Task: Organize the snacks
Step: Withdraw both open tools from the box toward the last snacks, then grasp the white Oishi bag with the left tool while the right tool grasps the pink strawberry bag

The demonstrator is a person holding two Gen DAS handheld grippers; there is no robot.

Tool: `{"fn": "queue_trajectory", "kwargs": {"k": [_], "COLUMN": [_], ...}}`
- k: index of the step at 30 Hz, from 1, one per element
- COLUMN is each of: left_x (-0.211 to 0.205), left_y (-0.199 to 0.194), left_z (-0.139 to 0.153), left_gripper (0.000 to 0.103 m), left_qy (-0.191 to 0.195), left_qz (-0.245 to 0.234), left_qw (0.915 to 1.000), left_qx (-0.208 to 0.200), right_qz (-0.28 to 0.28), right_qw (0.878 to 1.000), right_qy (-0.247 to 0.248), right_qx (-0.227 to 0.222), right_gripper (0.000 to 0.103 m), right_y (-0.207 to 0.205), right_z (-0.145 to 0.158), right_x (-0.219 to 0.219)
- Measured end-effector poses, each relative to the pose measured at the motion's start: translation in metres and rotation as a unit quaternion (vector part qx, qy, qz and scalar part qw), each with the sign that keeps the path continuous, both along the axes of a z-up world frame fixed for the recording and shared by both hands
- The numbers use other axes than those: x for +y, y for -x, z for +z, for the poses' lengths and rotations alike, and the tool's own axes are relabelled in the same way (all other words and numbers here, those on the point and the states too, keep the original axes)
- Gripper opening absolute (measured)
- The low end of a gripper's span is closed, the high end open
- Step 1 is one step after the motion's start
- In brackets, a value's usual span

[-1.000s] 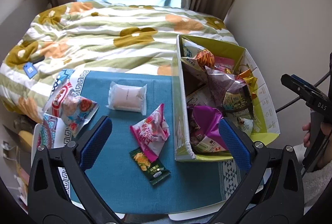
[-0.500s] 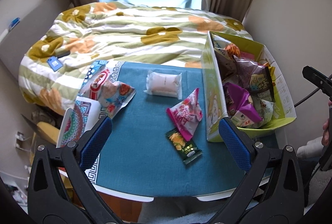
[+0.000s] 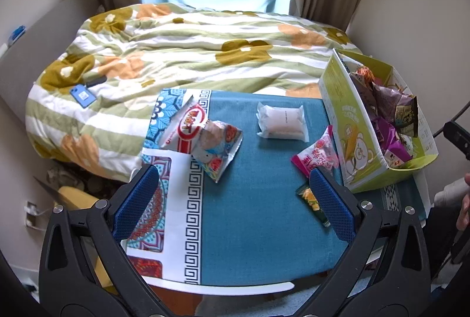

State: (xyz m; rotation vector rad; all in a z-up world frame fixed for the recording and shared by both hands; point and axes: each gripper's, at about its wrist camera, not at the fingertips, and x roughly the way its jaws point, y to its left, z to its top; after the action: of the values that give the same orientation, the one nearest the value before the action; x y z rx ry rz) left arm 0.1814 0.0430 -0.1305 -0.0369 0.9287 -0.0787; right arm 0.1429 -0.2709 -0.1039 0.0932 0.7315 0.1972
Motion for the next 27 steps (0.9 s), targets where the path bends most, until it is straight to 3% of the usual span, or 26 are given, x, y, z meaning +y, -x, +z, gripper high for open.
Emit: {"fn": "queue_trajectory", "kwargs": {"k": [11, 21, 27], "left_x": [0.063, 0.075, 0.064], "left_y": [-0.06, -0.132, -0.157], "left_z": [-0.023, -0.085, -0.122], "left_gripper": [0.102, 0.102, 0.102], "left_qy": [0.013, 0.046, 0.05], "left_qz": [-0.096, -0.158, -0.167], "left_qw": [0.9951, 0.9813, 0.9761], "left_qx": [0.021, 0.099, 0.129], "right_qz": [-0.101, -0.206, -0.227], "right_qw": [0.994, 0.975, 0.967], "right_qy": [-0.001, 0.001, 0.054], "right_qx": [0.041, 0.078, 0.102], "right_gripper": [0.103, 0.102, 0.102], "right_y": [-0.002, -0.013, -0.037], "right_z": [-0.031, -0.07, -0.109], "right_x": [0.079, 0.135, 0.161]}}
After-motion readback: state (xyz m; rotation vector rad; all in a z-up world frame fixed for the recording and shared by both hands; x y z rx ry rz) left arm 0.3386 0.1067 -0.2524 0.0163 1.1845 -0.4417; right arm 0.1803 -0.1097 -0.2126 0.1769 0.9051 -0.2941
